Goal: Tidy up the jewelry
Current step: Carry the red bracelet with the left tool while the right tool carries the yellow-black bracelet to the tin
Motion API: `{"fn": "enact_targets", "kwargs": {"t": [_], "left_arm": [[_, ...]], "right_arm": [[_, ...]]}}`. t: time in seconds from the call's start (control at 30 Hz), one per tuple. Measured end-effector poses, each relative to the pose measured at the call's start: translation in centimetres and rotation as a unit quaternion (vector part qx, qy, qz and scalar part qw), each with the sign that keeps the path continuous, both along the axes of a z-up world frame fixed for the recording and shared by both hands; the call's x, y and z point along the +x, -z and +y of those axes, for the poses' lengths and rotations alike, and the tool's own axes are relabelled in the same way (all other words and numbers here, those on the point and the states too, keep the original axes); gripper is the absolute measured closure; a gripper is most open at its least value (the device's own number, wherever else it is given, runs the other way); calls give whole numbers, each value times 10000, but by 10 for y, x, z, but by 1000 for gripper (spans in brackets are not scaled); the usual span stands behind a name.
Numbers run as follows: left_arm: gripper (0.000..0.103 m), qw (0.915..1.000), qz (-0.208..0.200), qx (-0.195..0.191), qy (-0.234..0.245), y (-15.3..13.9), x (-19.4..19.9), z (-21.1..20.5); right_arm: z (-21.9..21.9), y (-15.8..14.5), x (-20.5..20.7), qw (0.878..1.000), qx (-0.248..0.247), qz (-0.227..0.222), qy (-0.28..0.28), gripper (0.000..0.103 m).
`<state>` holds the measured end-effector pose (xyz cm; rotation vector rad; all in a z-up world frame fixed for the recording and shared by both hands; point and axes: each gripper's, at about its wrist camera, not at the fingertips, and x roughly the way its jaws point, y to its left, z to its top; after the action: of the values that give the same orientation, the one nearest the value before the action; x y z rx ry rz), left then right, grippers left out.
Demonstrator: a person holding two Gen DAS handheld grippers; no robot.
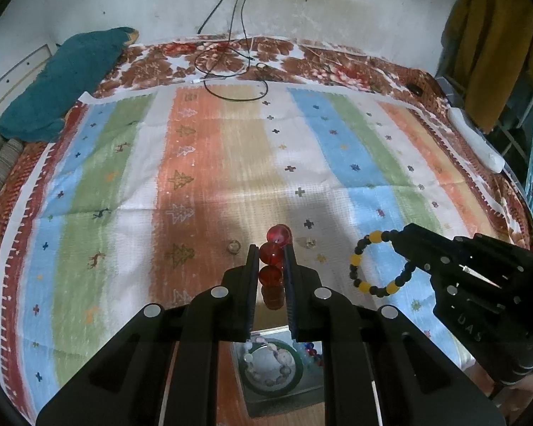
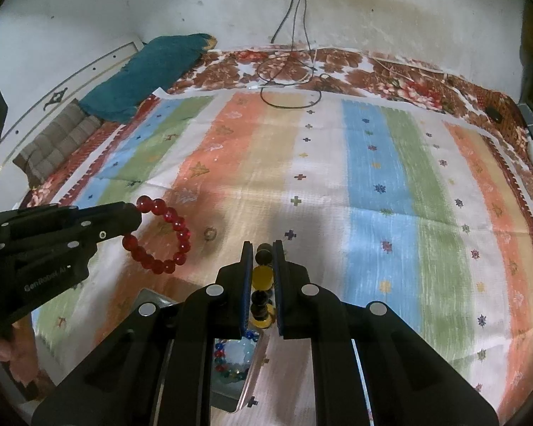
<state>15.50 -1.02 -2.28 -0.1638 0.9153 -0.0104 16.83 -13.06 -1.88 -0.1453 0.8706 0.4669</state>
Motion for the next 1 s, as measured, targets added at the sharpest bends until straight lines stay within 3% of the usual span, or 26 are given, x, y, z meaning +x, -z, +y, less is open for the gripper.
{"fn": "enact_targets", "kwargs": {"t": [0.47, 1.0], "left_arm": [[90, 9996, -257, -65, 111, -20, -30, -8], [90, 9993, -327, 38, 169, -22, -50, -11]], "right_arm": [[-1, -6, -21, 9998, 74, -87, -154, 91], [1, -14, -47, 9991, 57, -201, -359, 91]]}}
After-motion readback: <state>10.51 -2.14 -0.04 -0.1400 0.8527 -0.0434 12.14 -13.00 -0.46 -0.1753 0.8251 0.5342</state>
